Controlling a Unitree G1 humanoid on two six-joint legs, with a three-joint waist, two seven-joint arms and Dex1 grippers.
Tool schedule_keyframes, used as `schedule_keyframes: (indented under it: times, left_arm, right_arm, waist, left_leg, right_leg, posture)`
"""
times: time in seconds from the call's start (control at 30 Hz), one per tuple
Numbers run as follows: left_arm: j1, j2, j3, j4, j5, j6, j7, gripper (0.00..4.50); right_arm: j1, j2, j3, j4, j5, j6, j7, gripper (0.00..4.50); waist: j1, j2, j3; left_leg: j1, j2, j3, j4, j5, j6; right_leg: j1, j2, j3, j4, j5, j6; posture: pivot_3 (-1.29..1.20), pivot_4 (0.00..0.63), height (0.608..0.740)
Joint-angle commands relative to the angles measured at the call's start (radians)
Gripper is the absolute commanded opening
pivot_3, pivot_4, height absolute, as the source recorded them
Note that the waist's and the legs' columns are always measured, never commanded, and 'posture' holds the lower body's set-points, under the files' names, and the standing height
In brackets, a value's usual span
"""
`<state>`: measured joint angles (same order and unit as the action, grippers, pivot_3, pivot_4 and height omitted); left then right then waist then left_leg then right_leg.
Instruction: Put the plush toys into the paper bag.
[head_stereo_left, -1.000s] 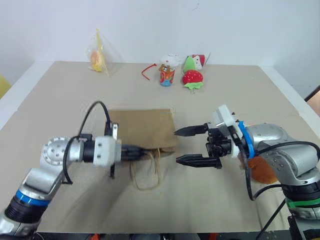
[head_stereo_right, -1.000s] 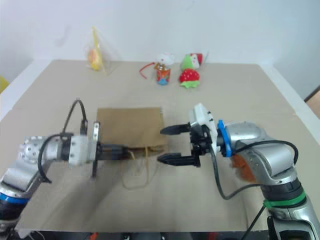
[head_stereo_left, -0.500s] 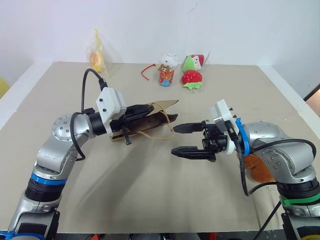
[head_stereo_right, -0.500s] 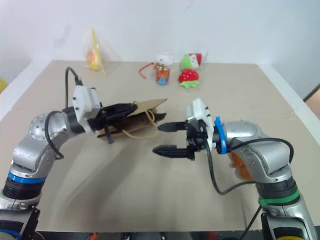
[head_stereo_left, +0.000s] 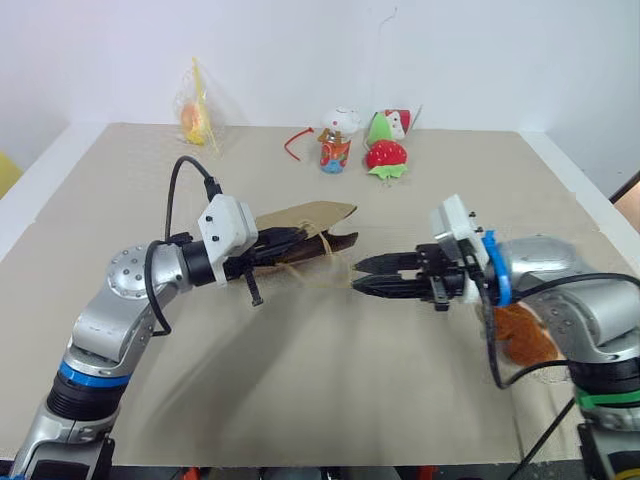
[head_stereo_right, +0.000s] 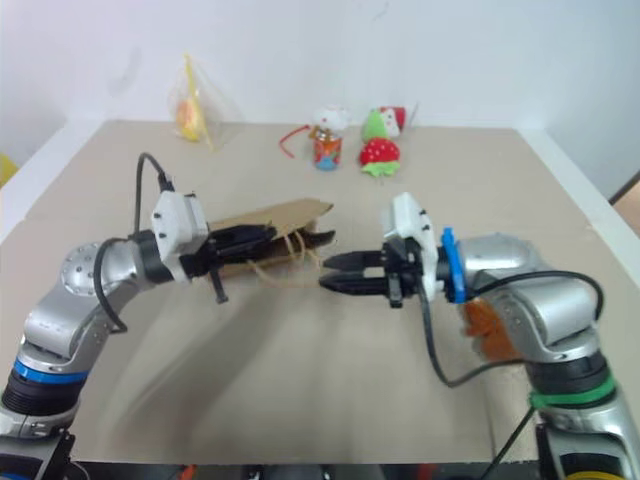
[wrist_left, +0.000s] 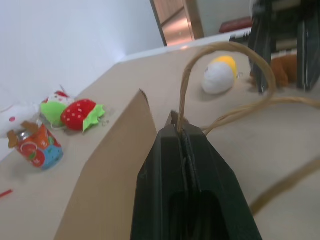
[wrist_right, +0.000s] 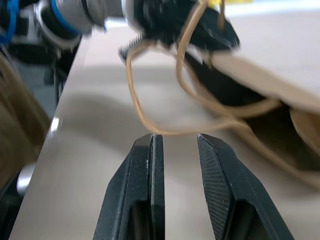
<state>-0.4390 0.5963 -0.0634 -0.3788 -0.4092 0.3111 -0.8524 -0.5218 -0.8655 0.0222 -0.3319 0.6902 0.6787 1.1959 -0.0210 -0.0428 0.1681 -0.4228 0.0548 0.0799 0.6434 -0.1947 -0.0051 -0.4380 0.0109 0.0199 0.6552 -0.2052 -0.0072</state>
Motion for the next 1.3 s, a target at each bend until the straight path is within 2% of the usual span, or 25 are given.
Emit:
schedule_keyframes:
  times: [0.03, 0.13, 0.17, 0.53, 0.67, 0.9, 1.13, 1.3]
  left_arm:
    - [0.008, 0.011, 0.003, -0.036, 0.01, -0.023, -0.014, 0.0]
    - [0.012, 0.01, 0.002, -0.03, 0.021, -0.028, -0.017, 0.0]
    - [0.013, 0.009, 0.0, -0.028, 0.026, -0.029, -0.016, 0.0]
    - [0.009, -0.062, 0.006, -0.044, 0.005, 0.065, 0.075, 0.0]
    - [0.007, -0.089, 0.014, -0.066, -0.015, 0.094, 0.107, 0.0]
    - [-0.014, -0.11, 0.065, -0.078, -0.06, 0.138, 0.16, 0.0]
    - [-0.034, -0.132, 0.075, -0.093, -0.087, 0.178, 0.212, 0.0]
    - [-0.034, -0.138, 0.07, -0.102, -0.088, 0.189, 0.231, 0.0]
  right_arm:
    - [-0.031, -0.061, -0.063, 0.006, 0.049, 0.022, 0.07, 1.31]
    - [-0.074, -0.064, -0.085, -0.012, 0.121, 0.092, 0.057, 0.56]
    - [-0.089, -0.055, -0.091, -0.022, 0.148, 0.113, 0.044, 0.03]
    - [-0.175, 0.161, 0.001, -0.159, 0.231, 0.182, -0.17, 0.01]
    - [-0.18, 0.269, 0.077, -0.113, 0.124, 0.124, -0.263, 0.01]
    - [-0.147, 0.275, 0.124, -0.06, 0.01, 0.047, -0.244, 0.01]
    - [-0.149, 0.378, 0.211, 0.048, -0.188, -0.063, -0.356, 0.01]
    - [-0.143, 0.423, 0.225, 0.081, -0.257, -0.087, -0.4, 0.01]
  waist:
    - [0.0, 0.0, 0.0]
    - [-0.002, 0.0, 0.0]
    - [-0.002, 0.0, 0.0]
    - [0.0, 0.0, 0.0]
    - [-0.003, 0.0, 0.0]
    - [0.0, 0.0, 0.0]
    - [-0.002, 0.0, 0.0]
    - [-0.001, 0.0, 0.0]
  left_leg:
    - [0.0, 0.0, 0.0, 0.0, 0.0, 0.0]
    - [0.0, 0.0, 0.0, 0.0, 0.0, 0.0]
    - [0.0, 0.0, 0.0, 0.0, 0.0, 0.0]
    - [-0.001, 0.002, -0.001, -0.001, 0.0, 0.0]
    - [0.0, 0.002, 0.0, 0.0, 0.0, 0.0]
    - [0.0, 0.002, -0.001, 0.0, 0.001, 0.0]
    - [0.0, 0.002, -0.001, 0.0, 0.001, 0.0]
    - [-0.001, 0.002, -0.001, 0.0, 0.001, 0.0]
  right_leg:
    - [0.0, 0.0, 0.0, 0.0, 0.0, 0.0]
    - [0.0, 0.001, 0.0, 0.0, 0.0, 0.0]
    - [0.0, 0.002, 0.0, 0.0, 0.0, -0.001]
    - [0.0, 0.001, 0.0, 0.0, 0.0, -0.002]
    - [0.0, 0.001, 0.0, 0.0, 0.001, 0.0]
    - [0.0, 0.001, 0.0, 0.001, 0.0, -0.001]
    - [-0.001, 0.002, 0.0, 0.002, 0.0, -0.001]
    - [-0.001, 0.002, 0.0, 0.002, 0.0, -0.001]
  posture:
    - [0.0, 0.15, 0.74]
    - [0.0, 0.15, 0.74]
    - [0.0, 0.15, 0.74]
    - [0.0, 0.15, 0.74]
    - [0.0, 0.15, 0.74]
    - [0.0, 0.15, 0.74]
    - [0.0, 0.15, 0.74]
    - [0.0, 0.15, 0.74]
